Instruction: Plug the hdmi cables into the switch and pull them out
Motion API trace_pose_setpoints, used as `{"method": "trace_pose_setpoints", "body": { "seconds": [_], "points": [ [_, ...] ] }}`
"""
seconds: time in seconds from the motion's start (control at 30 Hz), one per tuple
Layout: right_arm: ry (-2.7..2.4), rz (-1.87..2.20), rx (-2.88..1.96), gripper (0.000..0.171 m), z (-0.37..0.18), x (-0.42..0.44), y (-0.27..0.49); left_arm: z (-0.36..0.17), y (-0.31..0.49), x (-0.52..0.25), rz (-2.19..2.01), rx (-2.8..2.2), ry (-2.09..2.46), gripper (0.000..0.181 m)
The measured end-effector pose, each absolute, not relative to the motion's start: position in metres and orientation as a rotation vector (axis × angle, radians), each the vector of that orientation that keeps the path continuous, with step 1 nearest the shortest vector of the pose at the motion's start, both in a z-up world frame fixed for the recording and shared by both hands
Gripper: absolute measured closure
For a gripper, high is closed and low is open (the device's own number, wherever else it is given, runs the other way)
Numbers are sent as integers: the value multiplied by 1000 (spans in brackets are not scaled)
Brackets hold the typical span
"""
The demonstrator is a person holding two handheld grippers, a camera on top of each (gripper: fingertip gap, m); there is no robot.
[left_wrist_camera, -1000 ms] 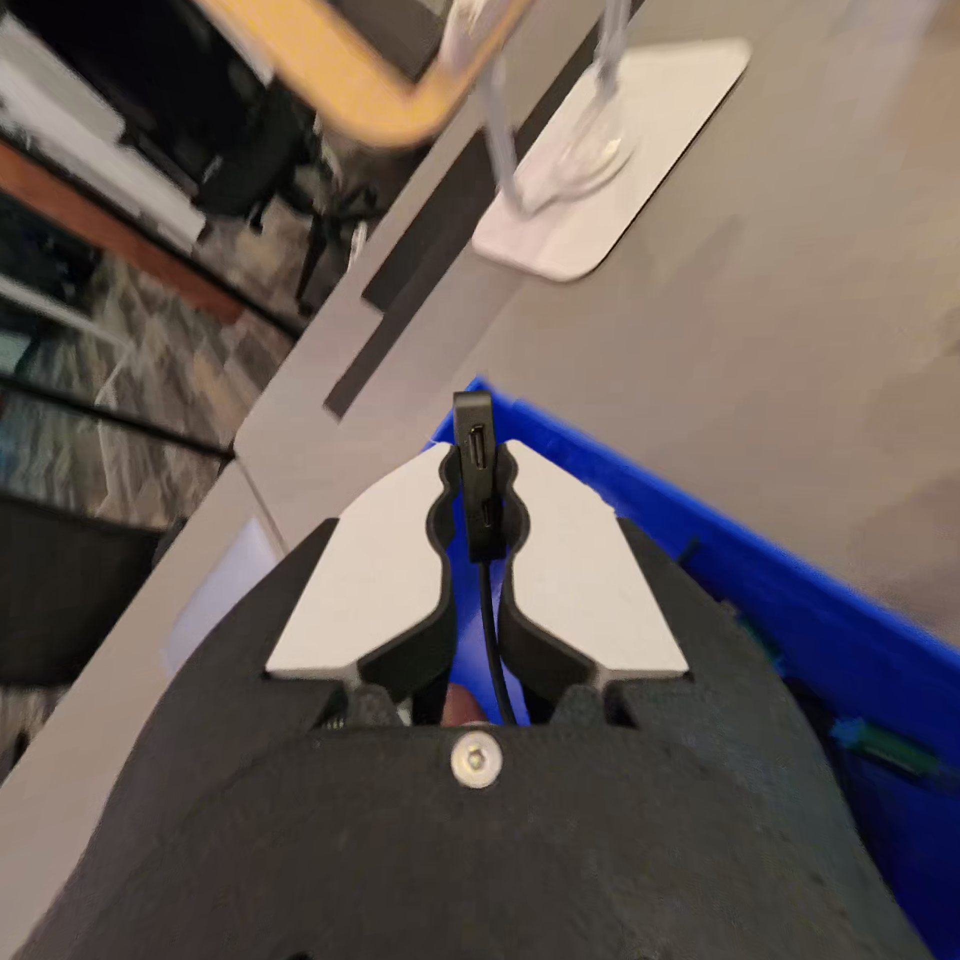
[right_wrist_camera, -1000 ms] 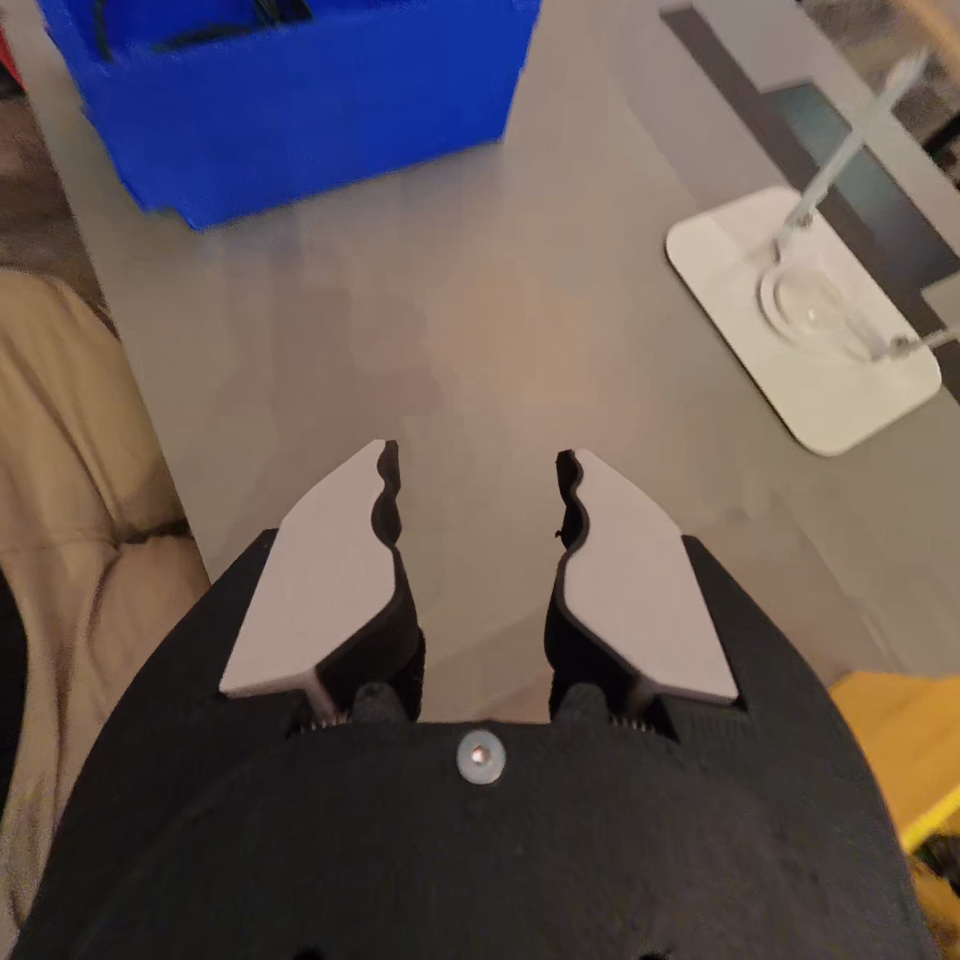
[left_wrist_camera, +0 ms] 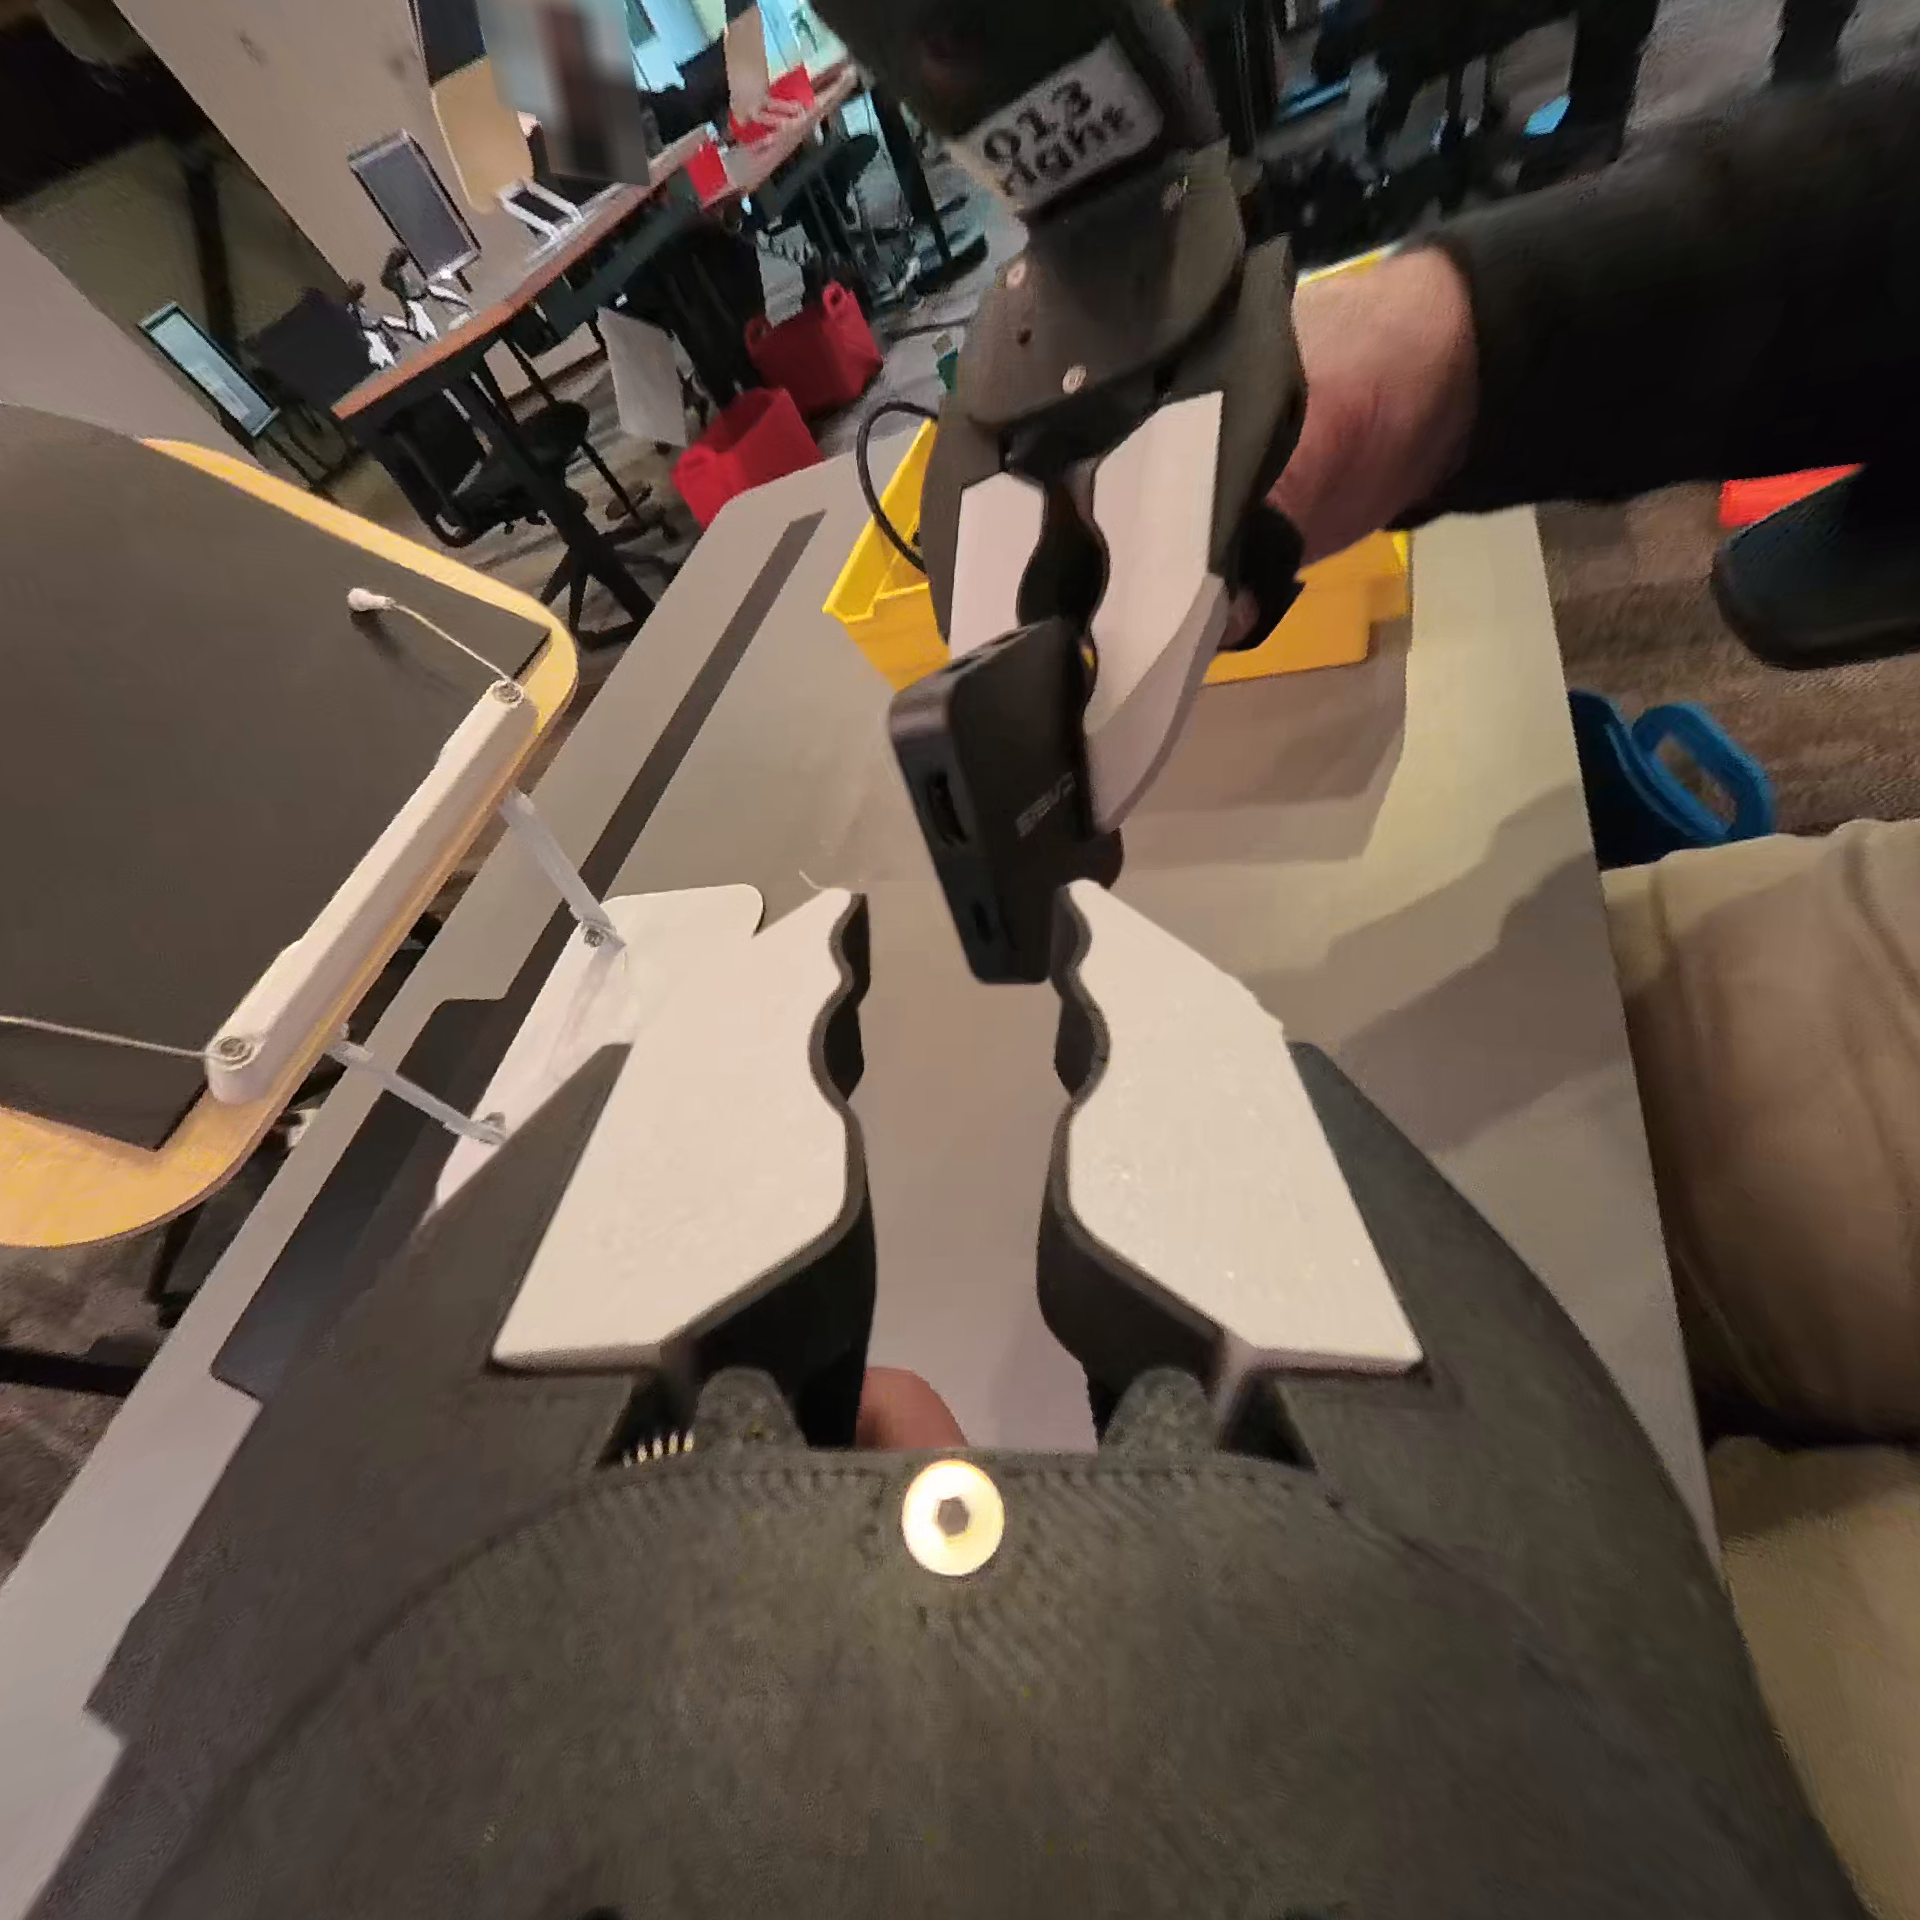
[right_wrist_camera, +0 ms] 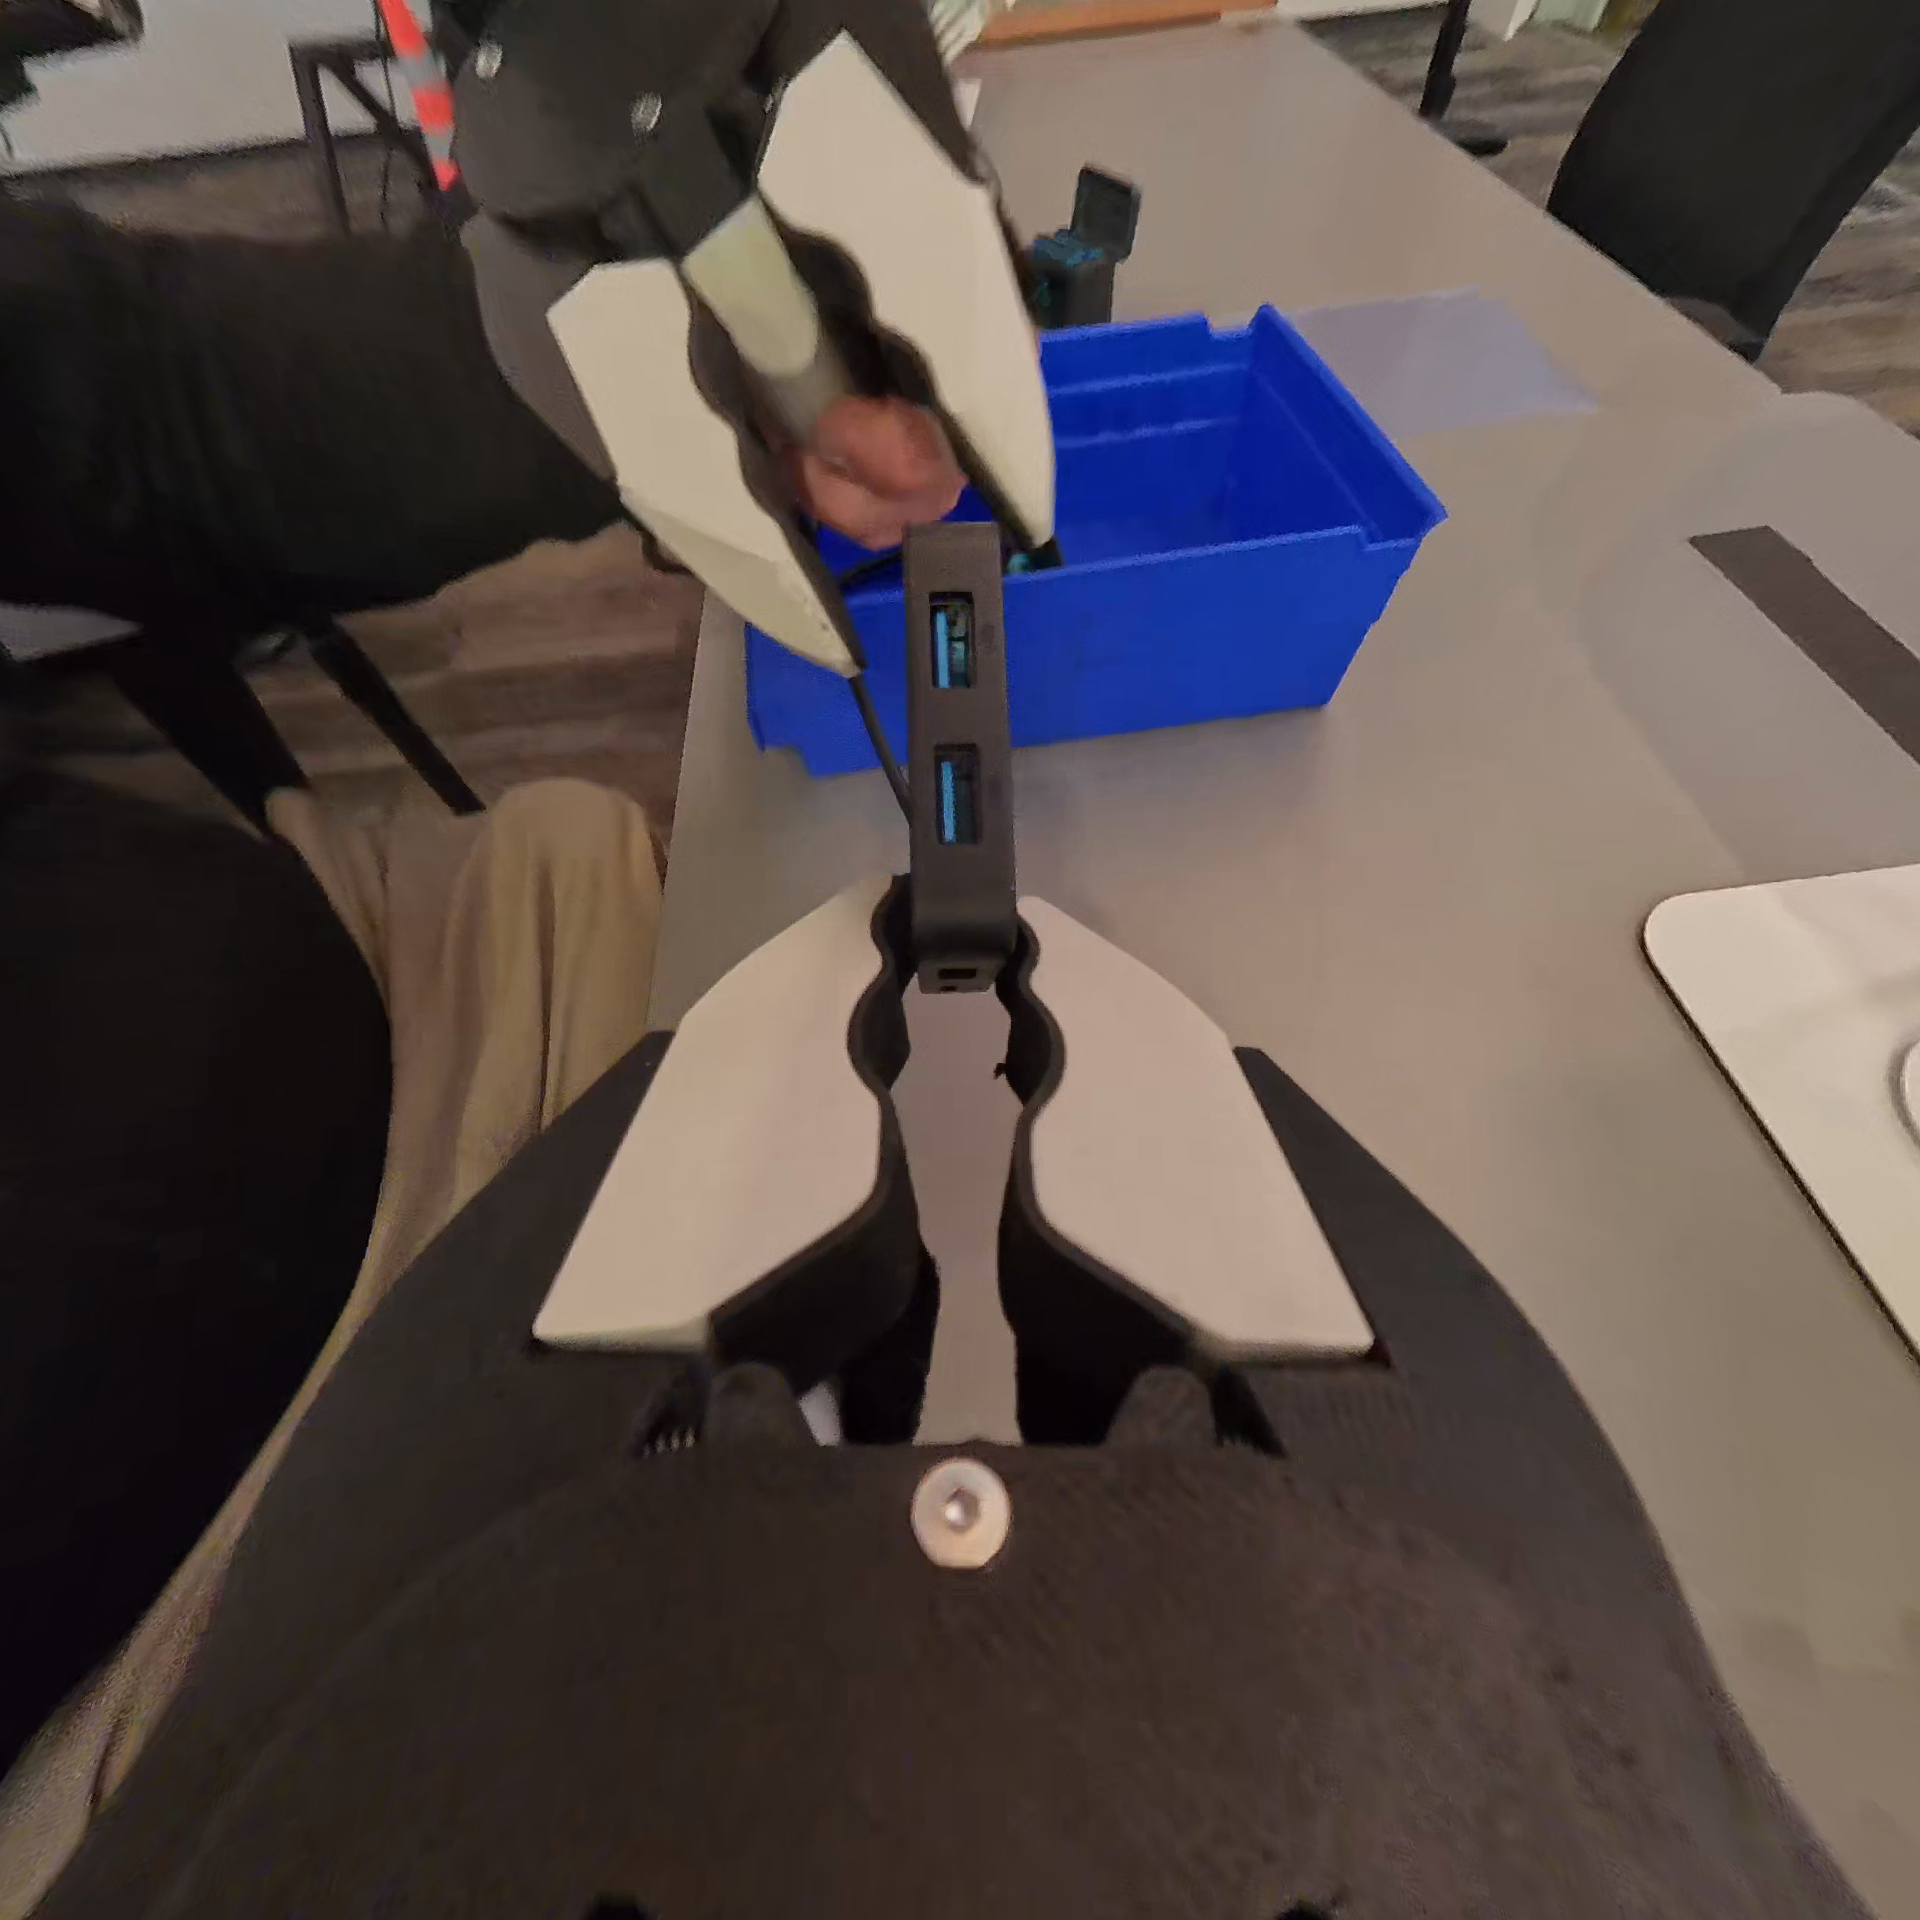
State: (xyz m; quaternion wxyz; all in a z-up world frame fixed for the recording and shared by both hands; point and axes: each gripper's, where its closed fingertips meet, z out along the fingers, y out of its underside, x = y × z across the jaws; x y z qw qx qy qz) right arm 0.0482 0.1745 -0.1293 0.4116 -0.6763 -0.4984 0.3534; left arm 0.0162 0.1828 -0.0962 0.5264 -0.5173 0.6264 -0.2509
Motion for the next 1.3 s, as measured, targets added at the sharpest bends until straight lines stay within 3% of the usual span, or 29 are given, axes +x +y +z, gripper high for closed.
{"method": "trace_pose_setpoints", "body": {
  "seconds": [0.17, 0.4, 0.6, 0.73, 0.9, 1.3],
  "points": [
    [-1461, 737, -1778, 158, -145, 52, 161, -106, 174, 26, -554, -1268, 1567, 145],
    [-1460, 512, -1771, 154, -147, 54, 172, -137, 167, 40, -632, -1451, 1602, 167],
    [-1431, -28, -1523, 102, -124, 67, 189, -132, 178, 40, -932, -1680, 1391, 167],
    [-1573, -441, -1324, 98, -138, 65, 185, -135, 173, 41, -1121, -1772, 1344, 168],
    [-1584, -631, -1257, 83, -150, 60, 194, -145, 166, 42, -1193, -1864, 1347, 168],
    [-1614, -547, -1384, 92, -180, 51, 196, -158, 159, 51, -1251, -1896, 1342, 167]
  ]
}}
